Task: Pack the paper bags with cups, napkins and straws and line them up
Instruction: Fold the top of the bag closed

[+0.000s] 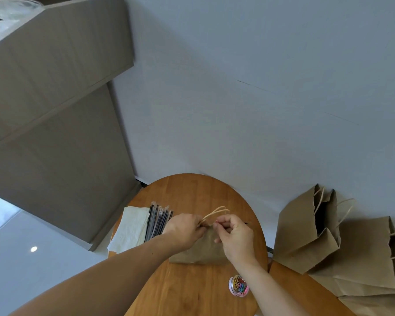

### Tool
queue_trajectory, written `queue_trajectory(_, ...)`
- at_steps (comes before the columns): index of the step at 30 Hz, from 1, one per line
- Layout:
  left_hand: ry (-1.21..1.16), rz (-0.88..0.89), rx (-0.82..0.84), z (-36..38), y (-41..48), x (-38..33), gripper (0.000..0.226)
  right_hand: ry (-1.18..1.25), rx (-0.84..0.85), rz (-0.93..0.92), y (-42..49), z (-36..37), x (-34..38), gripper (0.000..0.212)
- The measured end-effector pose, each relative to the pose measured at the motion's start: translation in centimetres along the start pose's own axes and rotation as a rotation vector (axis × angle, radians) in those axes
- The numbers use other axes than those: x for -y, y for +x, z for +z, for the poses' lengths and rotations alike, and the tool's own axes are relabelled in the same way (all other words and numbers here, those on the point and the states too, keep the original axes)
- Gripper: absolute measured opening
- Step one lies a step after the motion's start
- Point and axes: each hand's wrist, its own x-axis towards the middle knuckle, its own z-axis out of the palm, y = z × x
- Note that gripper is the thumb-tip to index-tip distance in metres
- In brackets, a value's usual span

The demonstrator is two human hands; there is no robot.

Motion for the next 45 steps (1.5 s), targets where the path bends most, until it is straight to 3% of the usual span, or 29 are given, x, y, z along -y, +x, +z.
queue_trajectory(12, 0.05, 0.05, 0.015, -0.2, 0.5, 0.3, 0.032, -0.208, 0.1, -0.07, 1.9, 0.1, -0.3, 0.004)
queue_trajectory(19, 0.055, 0.067, 0.003, -0.5, 0.8, 0.0, 0.032, -0.111, 0.084, -0.021, 2.2, 0.2, 0.3, 0.014)
queue_trajectory(45, 0.049, 0.07, -0.09, 0.9, 0.1, 0.4, 0.029, -0.676, 0.202, -0.265, 2.1, 0.1, -0.6, 0.017)
